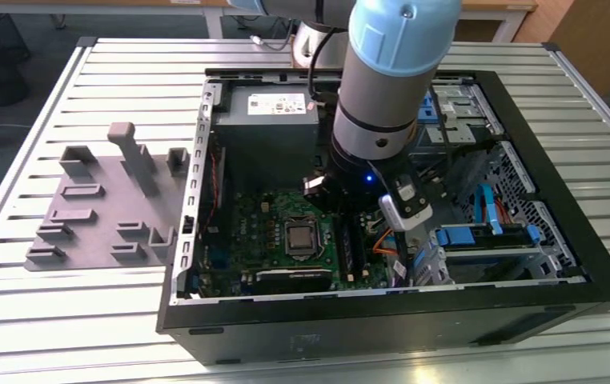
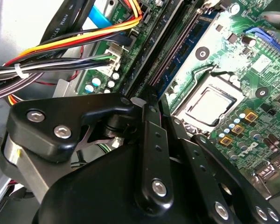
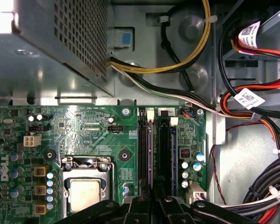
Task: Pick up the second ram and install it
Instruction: 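Insert the second ram into the second slot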
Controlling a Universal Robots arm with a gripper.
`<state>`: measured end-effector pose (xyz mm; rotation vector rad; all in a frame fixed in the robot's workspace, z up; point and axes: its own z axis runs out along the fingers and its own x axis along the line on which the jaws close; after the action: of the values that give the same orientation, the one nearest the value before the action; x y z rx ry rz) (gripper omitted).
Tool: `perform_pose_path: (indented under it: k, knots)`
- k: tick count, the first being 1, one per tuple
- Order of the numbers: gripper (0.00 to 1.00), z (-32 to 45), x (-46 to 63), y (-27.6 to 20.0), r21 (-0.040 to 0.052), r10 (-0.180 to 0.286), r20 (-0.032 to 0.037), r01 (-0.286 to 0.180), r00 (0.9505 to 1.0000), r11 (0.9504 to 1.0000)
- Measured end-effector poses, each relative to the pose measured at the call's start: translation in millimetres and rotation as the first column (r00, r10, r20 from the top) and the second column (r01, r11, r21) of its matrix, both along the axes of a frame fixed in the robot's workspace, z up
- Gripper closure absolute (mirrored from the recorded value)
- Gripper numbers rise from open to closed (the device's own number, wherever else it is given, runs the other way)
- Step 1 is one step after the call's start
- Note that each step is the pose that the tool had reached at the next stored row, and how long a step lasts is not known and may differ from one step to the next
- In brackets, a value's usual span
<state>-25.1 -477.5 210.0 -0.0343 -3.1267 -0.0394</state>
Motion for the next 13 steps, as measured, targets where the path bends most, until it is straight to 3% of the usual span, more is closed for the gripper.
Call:
perform_pose_path:
  k: [13]
  knots:
    - [0.86, 0.7, 0.0, 0.0, -0.0019, 0.0, -0.0056, 0.0, 1.0, 1.0]
